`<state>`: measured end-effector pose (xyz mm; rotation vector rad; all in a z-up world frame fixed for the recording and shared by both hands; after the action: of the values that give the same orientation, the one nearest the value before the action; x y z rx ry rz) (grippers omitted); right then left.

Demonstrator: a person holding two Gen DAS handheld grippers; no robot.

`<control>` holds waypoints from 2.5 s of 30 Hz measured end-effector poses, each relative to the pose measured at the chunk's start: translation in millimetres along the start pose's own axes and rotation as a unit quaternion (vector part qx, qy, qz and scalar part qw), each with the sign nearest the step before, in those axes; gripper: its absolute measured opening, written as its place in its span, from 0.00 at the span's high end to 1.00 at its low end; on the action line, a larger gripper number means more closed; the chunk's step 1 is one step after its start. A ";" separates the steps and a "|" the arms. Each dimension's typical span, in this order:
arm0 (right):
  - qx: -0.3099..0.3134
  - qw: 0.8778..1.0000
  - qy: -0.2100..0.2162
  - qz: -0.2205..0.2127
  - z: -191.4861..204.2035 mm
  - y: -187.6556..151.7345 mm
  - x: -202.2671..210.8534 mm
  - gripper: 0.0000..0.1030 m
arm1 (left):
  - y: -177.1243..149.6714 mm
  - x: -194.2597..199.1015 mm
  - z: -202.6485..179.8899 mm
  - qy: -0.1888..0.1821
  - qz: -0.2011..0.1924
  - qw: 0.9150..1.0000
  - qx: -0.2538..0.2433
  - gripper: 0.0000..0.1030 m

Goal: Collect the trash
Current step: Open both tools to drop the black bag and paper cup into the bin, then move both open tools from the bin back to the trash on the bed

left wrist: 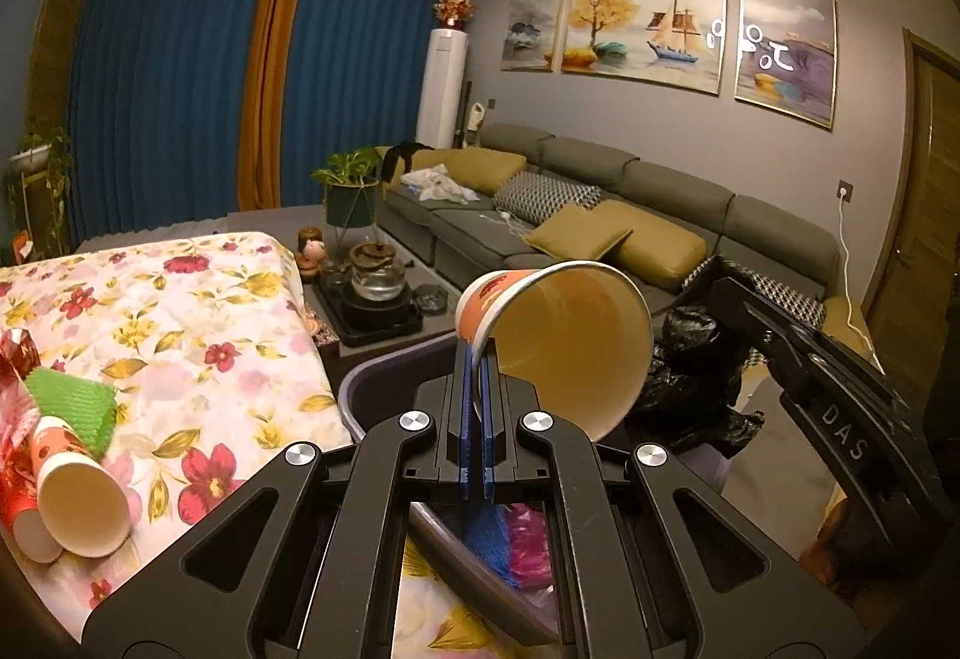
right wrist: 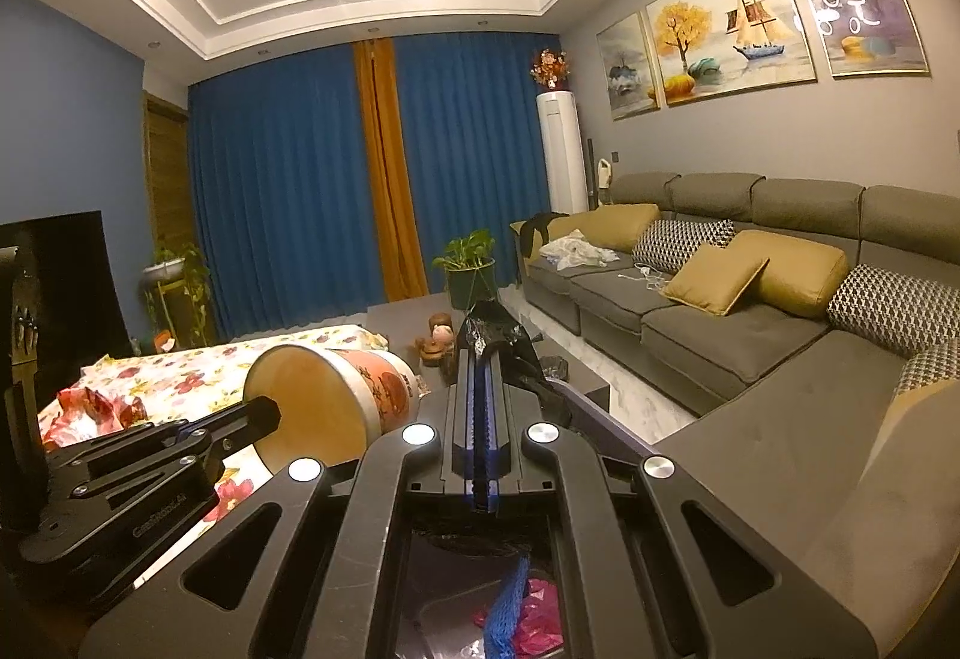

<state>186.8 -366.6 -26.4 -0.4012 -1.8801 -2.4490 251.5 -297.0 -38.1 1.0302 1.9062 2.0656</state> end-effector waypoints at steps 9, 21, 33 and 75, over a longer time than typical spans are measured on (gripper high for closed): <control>-0.013 1.000 -0.009 0.002 -8.6 1.5 -1.0 0.88 | -3.0 -10.8 -7.4 -0.016 0.008 1.000 -0.004 0.98; -0.017 0.999 -0.017 -0.027 -3.7 5.0 23.1 0.47 | -13.2 -6.4 -5.8 -0.015 0.010 1.000 -0.011 0.42; -0.002 1.000 0.008 -0.025 26.5 2.6 35.4 0.43 | -18.0 39.9 40.1 0.090 0.007 0.996 -0.003 0.25; 0.120 0.959 0.229 0.111 333.1 -119.2 2.7 0.36 | -107.9 276.5 301.8 0.400 -0.002 0.908 0.127 0.22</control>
<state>224.8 -16.4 -59.5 -0.0226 -1.7834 -1.9283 178.0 119.7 -46.0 0.1650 2.5703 2.5206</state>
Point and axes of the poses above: each gripper's, at about its wrist camera, not at the fingertips, and x roughly against the way its jaws point, z to its left, y to its top, the point moved 6 cm from there along -x, roughly the way its jaws point, and after that the axes turned 6 degrees about -x, right-handed, at the moved point
